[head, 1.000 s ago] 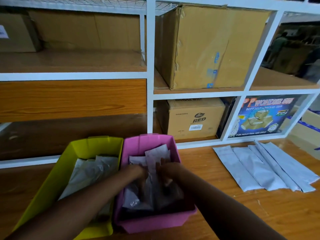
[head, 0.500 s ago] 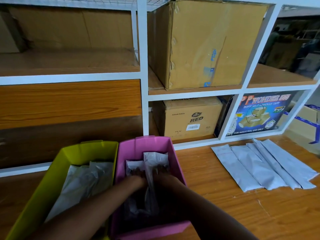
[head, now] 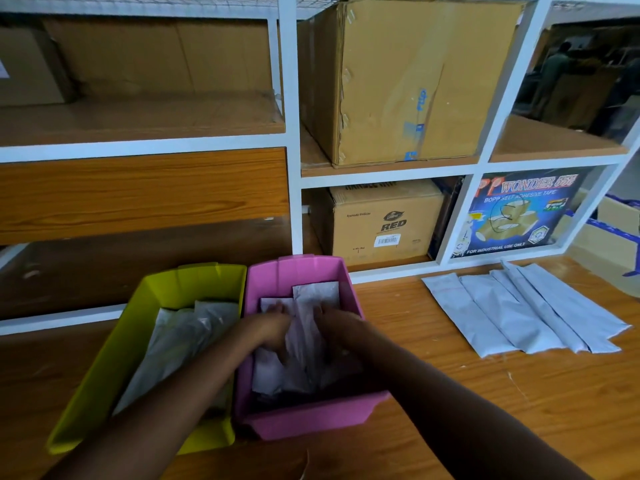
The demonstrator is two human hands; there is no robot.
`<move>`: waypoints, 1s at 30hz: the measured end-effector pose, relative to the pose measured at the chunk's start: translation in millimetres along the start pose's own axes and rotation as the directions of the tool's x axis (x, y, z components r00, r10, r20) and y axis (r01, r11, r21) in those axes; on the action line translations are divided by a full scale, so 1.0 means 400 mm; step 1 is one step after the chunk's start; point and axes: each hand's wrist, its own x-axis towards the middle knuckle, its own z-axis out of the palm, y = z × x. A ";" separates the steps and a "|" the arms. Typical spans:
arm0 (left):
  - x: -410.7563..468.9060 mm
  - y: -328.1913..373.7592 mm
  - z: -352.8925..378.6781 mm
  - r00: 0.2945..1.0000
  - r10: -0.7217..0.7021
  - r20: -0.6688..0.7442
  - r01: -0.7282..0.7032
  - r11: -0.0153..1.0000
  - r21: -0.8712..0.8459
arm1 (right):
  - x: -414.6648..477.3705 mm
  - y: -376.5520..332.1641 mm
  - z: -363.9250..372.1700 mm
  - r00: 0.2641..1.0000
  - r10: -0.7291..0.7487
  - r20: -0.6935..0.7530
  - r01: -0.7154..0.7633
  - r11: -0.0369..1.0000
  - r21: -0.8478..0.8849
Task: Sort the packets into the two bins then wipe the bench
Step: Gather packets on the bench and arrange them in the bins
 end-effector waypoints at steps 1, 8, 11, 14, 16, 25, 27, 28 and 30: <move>-0.019 -0.001 -0.013 0.998 -0.008 -0.070 0.005 0.999 -0.040 | -0.029 -0.009 -0.031 0.999 -0.033 -0.007 0.032 0.999 -0.008; -0.172 0.153 -0.032 0.834 -0.056 -0.549 -0.209 0.888 -0.409 | -0.313 0.090 -0.154 0.895 -0.087 -0.437 0.194 0.959 0.207; -0.244 0.317 0.030 0.677 -0.115 -0.727 -0.411 0.761 -0.503 | -0.482 0.174 -0.148 0.840 0.028 -0.542 0.154 0.945 0.288; -0.275 0.488 0.096 0.608 -0.073 -0.790 -0.547 0.683 -0.484 | -0.635 0.255 -0.105 0.750 0.113 -0.651 0.128 0.942 0.311; -0.283 0.589 0.131 0.572 -0.034 -0.819 -0.599 0.665 -0.446 | -0.710 0.313 -0.068 0.731 0.173 -0.660 0.090 0.934 0.344; -0.239 0.844 0.179 0.583 -0.018 -0.812 -0.631 0.620 -0.467 | -0.870 0.552 0.024 0.652 0.388 -0.651 -0.064 0.884 0.463; -0.199 0.866 0.173 0.599 -0.015 -0.801 -0.607 0.644 -0.466 | -0.861 0.601 0.023 0.645 0.405 -0.648 -0.074 0.877 0.475; -0.175 0.875 0.167 0.606 -0.014 -0.796 -0.593 0.658 -0.464 | -0.853 0.624 0.019 0.641 0.415 -0.645 -0.081 0.873 0.481; -0.121 0.890 0.153 0.617 -0.023 -0.787 -0.563 0.685 -0.462 | -0.827 0.670 0.008 0.637 0.422 -0.645 -0.097 0.874 0.476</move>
